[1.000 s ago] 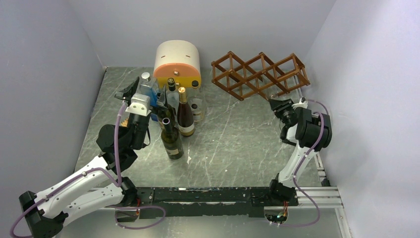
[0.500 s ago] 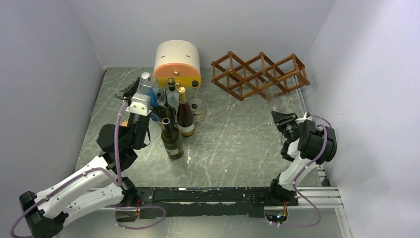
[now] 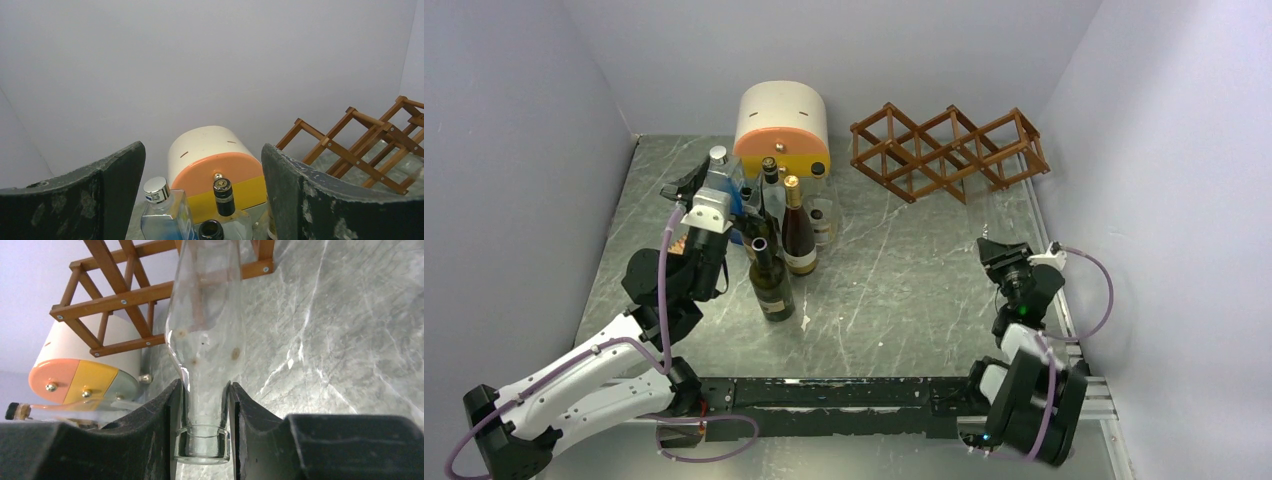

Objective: Take the wine bottle off the wine rack

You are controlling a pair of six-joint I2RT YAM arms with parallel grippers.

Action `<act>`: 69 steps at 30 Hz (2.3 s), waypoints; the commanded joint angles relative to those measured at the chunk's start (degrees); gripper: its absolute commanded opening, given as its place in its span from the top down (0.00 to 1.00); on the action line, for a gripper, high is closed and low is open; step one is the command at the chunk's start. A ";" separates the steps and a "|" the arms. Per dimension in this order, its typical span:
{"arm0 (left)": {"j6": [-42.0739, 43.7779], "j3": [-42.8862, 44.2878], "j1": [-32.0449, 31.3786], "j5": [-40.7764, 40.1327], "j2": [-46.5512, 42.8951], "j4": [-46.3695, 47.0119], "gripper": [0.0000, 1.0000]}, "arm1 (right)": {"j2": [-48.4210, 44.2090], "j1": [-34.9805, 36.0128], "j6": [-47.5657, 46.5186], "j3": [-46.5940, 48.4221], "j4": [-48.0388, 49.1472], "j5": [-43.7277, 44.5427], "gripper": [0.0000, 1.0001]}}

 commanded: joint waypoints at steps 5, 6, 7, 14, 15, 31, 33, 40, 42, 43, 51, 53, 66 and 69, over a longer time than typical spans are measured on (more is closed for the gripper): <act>-1.51 0.97 0.56 0.86 0.20 -0.05 0.11 | -22.04 -0.39 -9.82 7.24 -41.67 10.01 1.00; -1.65 0.94 0.57 1.07 0.27 -0.19 0.11 | -23.07 -0.39 -10.52 8.05 -44.34 11.17 1.00; -1.74 0.99 0.57 1.07 0.33 -0.29 0.11 | -23.81 -0.39 -11.24 8.77 -46.72 11.99 1.00; -1.77 1.05 0.57 0.92 0.96 -0.38 0.11 | -24.25 -0.25 -17.95 16.61 -57.57 10.83 1.00; -1.65 1.03 0.52 0.93 1.07 -0.40 0.11 | -23.60 -0.22 -18.67 18.03 -59.07 10.42 1.00; -0.44 0.32 0.55 0.73 2.57 0.44 0.11 | -5.26 24.20 -29.05 49.70 -90.81 20.46 1.00; -0.52 0.40 0.57 0.73 2.45 0.29 0.11 | -0.95 27.78 -30.25 54.43 -95.74 21.34 1.00; -0.71 0.65 0.57 0.86 2.59 -0.18 0.11 | 5.92 38.52 -34.32 66.23 -106.95 25.18 1.00; -0.71 0.69 0.57 0.86 2.77 -0.25 0.11 | 8.07 41.32 -35.12 70.33 -110.18 26.50 1.00; -0.78 0.70 0.55 0.90 2.90 -0.37 0.11 | 9.01 42.95 -35.25 72.47 -111.71 27.35 1.00; -0.37 0.76 0.57 0.81 3.30 -0.44 0.11 | 18.60 54.67 -36.25 87.38 -123.59 31.26 1.00; -0.20 0.68 0.56 0.74 3.23 -0.25 0.11 | 20.90 59.30 -36.13 89.10 -124.77 30.93 1.00; 0.70 0.56 0.54 0.49 2.21 0.20 0.11 | 30.57 68.45 -36.42 94.29 -126.63 31.32 1.00; 0.62 0.54 0.52 0.51 2.07 0.20 0.11 | 31.45 68.78 -36.26 94.42 -126.63 32.41 1.00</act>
